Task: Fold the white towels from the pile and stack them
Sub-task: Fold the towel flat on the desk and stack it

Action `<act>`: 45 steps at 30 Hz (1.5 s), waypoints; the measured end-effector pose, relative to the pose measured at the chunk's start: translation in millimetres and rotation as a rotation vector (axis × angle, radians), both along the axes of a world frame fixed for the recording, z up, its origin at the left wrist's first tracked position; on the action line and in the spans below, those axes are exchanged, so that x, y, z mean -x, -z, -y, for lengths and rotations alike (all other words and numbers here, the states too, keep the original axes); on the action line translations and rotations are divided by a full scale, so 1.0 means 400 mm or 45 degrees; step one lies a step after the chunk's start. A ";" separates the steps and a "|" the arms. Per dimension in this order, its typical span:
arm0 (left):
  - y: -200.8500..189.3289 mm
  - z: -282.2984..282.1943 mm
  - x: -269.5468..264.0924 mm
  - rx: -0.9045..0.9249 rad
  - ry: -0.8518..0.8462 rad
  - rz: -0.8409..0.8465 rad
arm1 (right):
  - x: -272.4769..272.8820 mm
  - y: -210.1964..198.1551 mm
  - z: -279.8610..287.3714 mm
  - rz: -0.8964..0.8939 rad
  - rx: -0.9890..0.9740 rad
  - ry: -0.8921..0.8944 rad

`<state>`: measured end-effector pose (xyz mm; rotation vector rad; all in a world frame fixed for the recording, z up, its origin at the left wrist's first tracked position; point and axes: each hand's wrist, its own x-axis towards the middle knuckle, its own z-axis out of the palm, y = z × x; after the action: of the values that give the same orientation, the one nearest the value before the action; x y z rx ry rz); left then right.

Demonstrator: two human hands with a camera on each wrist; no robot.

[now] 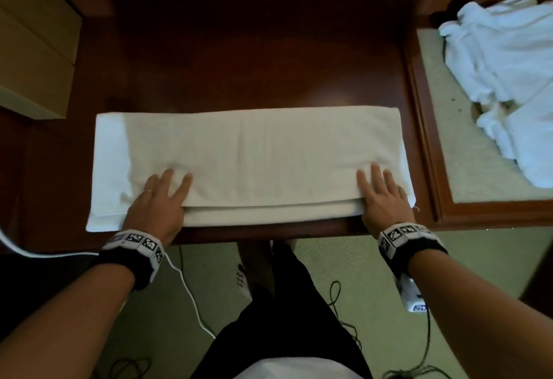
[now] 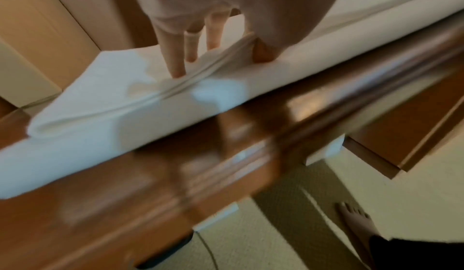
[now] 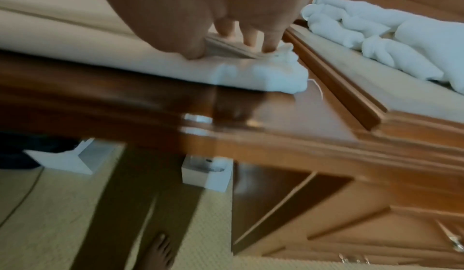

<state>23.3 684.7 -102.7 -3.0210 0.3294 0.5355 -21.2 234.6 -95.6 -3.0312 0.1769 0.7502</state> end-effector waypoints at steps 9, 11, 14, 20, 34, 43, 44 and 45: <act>-0.008 -0.001 0.024 0.140 -0.001 0.048 | 0.032 -0.005 0.042 0.381 -0.229 0.130; 0.015 -0.016 0.066 0.084 0.026 -0.010 | 0.057 0.011 0.055 0.222 -0.143 0.087; 0.024 -0.021 0.070 0.061 0.001 -0.014 | 0.048 0.014 0.073 0.192 -0.080 0.089; 0.016 -0.043 0.050 0.031 0.003 0.016 | 0.031 -0.005 0.027 0.152 0.085 0.113; -0.038 -0.233 0.070 0.063 -0.069 -0.042 | -0.006 0.006 -0.259 0.350 -0.321 -0.562; -0.007 -0.065 0.001 0.097 -0.002 -0.105 | -0.057 -0.009 -0.407 -0.047 -0.095 -0.358; 0.008 -0.086 0.003 0.069 -0.061 -0.133 | -0.044 -0.006 -0.404 -0.071 -0.086 -0.349; 0.019 -0.114 0.008 0.053 -0.137 -0.158 | -0.029 -0.004 -0.398 -0.093 -0.079 -0.347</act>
<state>20.3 730.2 -110.4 -3.0661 0.1865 0.7353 -9.5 393.8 -94.1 -3.0049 -0.2603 0.8632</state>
